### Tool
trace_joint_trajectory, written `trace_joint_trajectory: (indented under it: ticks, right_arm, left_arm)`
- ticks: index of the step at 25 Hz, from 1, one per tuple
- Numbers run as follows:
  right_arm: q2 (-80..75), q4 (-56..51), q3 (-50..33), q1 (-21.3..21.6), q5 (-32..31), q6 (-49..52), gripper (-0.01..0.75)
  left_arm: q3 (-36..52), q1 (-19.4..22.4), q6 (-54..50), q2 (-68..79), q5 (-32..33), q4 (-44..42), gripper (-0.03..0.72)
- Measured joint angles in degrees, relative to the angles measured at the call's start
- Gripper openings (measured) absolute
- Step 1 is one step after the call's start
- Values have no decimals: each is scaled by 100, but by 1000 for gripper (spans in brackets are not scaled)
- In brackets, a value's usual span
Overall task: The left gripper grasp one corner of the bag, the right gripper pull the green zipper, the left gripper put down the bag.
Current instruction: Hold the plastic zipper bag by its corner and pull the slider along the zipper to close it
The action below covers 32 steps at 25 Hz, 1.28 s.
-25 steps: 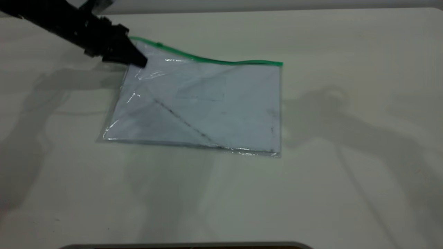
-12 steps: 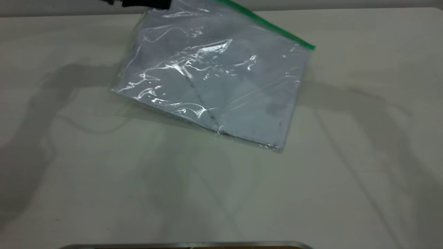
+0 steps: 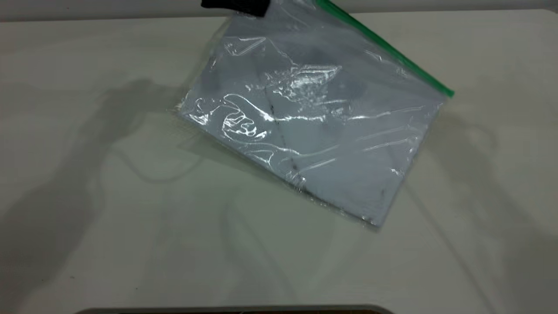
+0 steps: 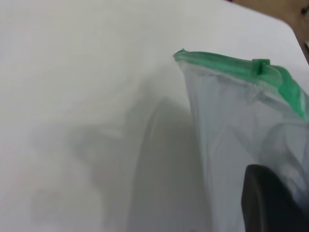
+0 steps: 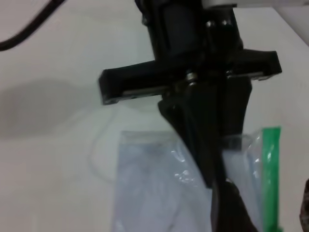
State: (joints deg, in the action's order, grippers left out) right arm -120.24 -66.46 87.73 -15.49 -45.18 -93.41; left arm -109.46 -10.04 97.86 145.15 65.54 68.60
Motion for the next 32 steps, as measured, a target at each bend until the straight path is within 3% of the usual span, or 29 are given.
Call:
trace_joint_trajectory:
  ticks: [21,24,32]
  right_arm:
    - [-788,-411,54,5,329,-693,383]
    - [-788,-491,54,5,297,-746,328]
    - [-788,-507,54,5,94,-799,48]
  left_arm:
    - [-4,-56,398,-214,37,-542,53]
    - [-4,-56,398,-268,32,-619,53]
    - [-4,-56,398,-314,32,-655,53]
